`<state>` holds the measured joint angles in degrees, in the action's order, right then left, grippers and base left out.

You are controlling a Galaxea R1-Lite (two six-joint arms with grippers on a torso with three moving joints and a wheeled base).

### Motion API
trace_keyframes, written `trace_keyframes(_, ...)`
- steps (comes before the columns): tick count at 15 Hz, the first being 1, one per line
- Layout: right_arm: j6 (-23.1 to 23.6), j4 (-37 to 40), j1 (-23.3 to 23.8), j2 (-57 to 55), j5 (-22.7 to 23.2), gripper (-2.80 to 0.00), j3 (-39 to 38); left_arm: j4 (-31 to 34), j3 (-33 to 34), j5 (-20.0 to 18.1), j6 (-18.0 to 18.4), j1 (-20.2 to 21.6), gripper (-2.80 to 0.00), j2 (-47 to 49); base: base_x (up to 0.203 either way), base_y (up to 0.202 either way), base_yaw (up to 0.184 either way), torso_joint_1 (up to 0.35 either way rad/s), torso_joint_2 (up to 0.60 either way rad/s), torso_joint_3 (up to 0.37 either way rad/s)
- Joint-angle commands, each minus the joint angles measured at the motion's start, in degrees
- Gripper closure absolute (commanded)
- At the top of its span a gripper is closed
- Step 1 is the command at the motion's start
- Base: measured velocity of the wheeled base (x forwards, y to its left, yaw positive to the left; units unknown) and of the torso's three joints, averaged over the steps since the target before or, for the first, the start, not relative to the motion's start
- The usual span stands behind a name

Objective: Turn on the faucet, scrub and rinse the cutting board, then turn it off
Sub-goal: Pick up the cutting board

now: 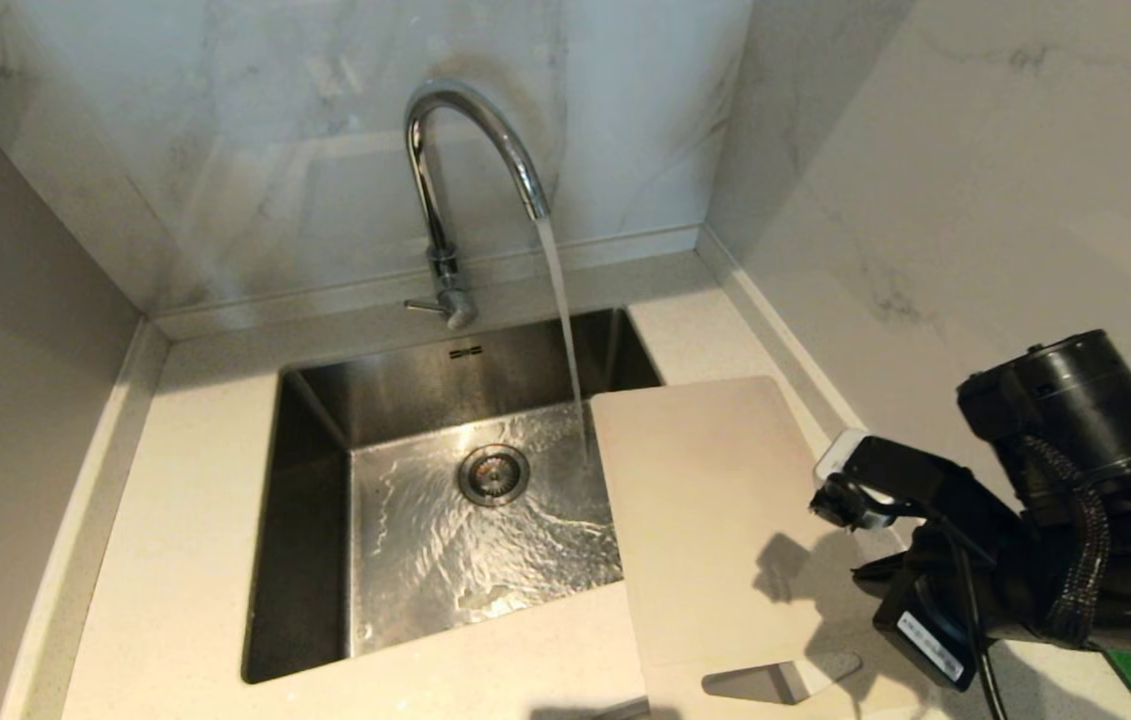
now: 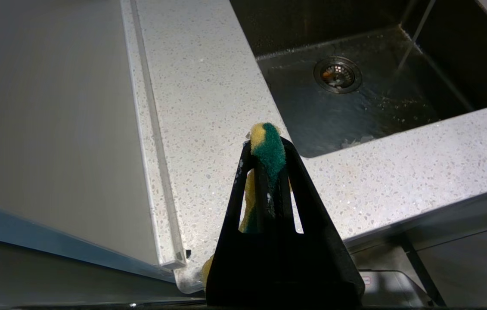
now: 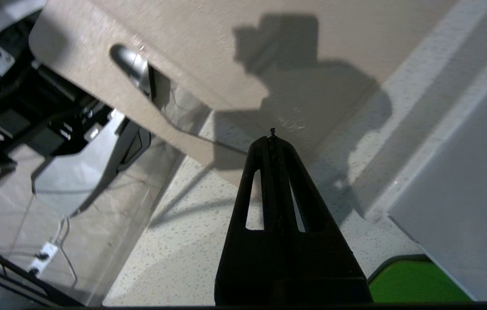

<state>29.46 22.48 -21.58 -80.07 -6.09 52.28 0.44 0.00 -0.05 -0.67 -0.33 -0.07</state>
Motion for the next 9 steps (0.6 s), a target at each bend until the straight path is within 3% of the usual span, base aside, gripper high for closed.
trace_keyframes(1, 0.3, 0.1, -4.0, -1.9, -2.0, 0.0, -2.7, 0.0, 0.0, 0.0, 0.0, 0.0, 0.0, 0.0, 0.0, 0.0, 0.0, 0.0, 0.0, 0.0)
trace_keyframes(2, 0.4, 0.0, -5.5, -1.9, -2.4, 0.0, -3.8, 0.0, 0.0, 0.0, 0.0, 0.0, 0.0, 0.0, 0.0, 0.0, 0.0, 0.0, 0.0, 0.0)
trace_keyframes(3, 0.4, 0.0, -6.9, -1.7, -2.8, -2.8, -4.9, 0.0, 0.0, 0.0, 0.0, 0.0, 0.0, 0.0, 0.0, 0.0, 0.0, 0.0, 0.0, 0.0)
trace_keyframes(5, 0.5, 0.0, -9.1, -1.7, -3.4, -2.8, -7.5, 0.0, 0.0, 0.0, 0.0, 0.0, 0.0, 0.0, 0.0, 0.0, 0.0, 0.0, 0.0, 0.0)
trace_keyframes(9, 8.6, -2.1, -10.8, -1.8, -3.5, -2.8, -13.0, 0.0, 0.0, 0.0, 0.0, 0.0, 0.0, 0.0, 0.0, 0.0, 0.0, 0.0, 0.0, 0.0)
